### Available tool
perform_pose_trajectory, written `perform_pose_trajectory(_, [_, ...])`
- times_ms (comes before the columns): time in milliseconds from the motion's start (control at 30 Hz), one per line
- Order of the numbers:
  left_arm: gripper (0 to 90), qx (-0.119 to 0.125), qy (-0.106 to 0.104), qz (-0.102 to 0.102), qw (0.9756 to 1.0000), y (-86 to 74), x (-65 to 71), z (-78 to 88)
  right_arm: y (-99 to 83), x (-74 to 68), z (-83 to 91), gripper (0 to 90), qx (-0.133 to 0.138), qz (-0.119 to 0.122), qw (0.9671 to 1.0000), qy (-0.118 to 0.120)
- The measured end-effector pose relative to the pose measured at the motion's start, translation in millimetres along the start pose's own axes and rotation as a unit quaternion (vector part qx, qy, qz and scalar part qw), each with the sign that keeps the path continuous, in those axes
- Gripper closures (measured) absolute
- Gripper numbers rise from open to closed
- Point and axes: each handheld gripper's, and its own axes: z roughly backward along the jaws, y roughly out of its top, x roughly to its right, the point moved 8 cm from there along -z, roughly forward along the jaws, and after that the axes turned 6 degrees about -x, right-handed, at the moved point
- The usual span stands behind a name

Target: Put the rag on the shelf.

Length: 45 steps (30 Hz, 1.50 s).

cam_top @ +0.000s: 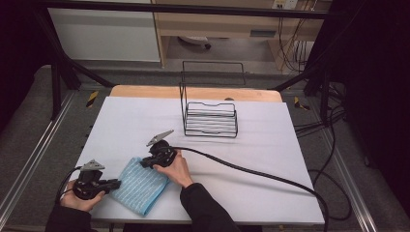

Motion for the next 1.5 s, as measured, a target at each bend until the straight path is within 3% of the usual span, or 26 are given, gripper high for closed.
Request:
perform_pose_trajectory(200, [85.4,0.031,-0.011,-0.026,0.9991,10.2,1.9,-2.3,-0.3,-5.7,22.7,83.2,0.010,-0.019,0.9995,-0.022])
perform_pose_trajectory(333, [85.5,0.047,-0.021,-0.052,0.9974,26.8,9.2,-9.0,-11.2,-1.4,47.8,83.4,0.018,-0.042,0.9973,-0.057])
perform_pose_trajectory(433, [85.4,0.052,-0.032,-0.074,0.9954,42.3,19.5,-17.6,-17.4,2.1,58.5,83.4,0.023,-0.055,0.9958,-0.069])
perform_pose_trajectory(567, [85.5,0.050,-0.034,-0.103,0.9928,64.1,34.8,-31.3,-32.1,10.4,80.4,83.4,0.031,-0.082,0.9909,-0.102])
perform_pose_trajectory(667, [85.5,0.050,-0.041,-0.116,0.9911,78.3,48.1,-41.9,-48.9,20.1,103.4,83.4,0.041,-0.106,0.9841,-0.137])
perform_pose_trajectory(700, [85.5,0.049,-0.042,-0.121,0.9905,82.6,52.8,-45.7,-48.9,20.1,103.4,83.4,0.041,-0.106,0.9841,-0.137])
perform_pose_trajectory(733, [85.5,0.050,-0.044,-0.123,0.9901,86.5,57.9,-49.2,-57.5,24.6,113.7,83.4,0.047,-0.119,0.9811,-0.146])
perform_pose_trajectory(767, [85.5,0.050,-0.046,-0.127,0.9895,90.1,62.4,-52.7,-57.5,24.6,113.7,83.4,0.047,-0.119,0.9811,-0.146])
perform_pose_trajectory(900, [85.5,0.054,-0.051,-0.142,0.9871,102.2,79.0,-65.8,-74.6,33.2,130.5,83.3,0.054,-0.140,0.9755,-0.161])
perform_pose_trajectory(1133, [85.3,0.066,-0.059,-0.148,0.9850,122.6,104.1,-87.1,-102.9,43.7,153.6,83.2,0.069,-0.175,0.9655,-0.179])
perform_pose_trajectory(1367, [84.9,0.074,-0.064,-0.161,0.9821,138.9,123.7,-107.5,-126.8,48.7,173.4,83.1,0.085,-0.210,0.9547,-0.193])
perform_pose_trajectory(1500, [83.8,0.075,-0.067,-0.162,0.9816,143.5,126.9,-114.0,-139.0,53.3,175.7,82.8,0.087,-0.226,0.9503,-0.196])
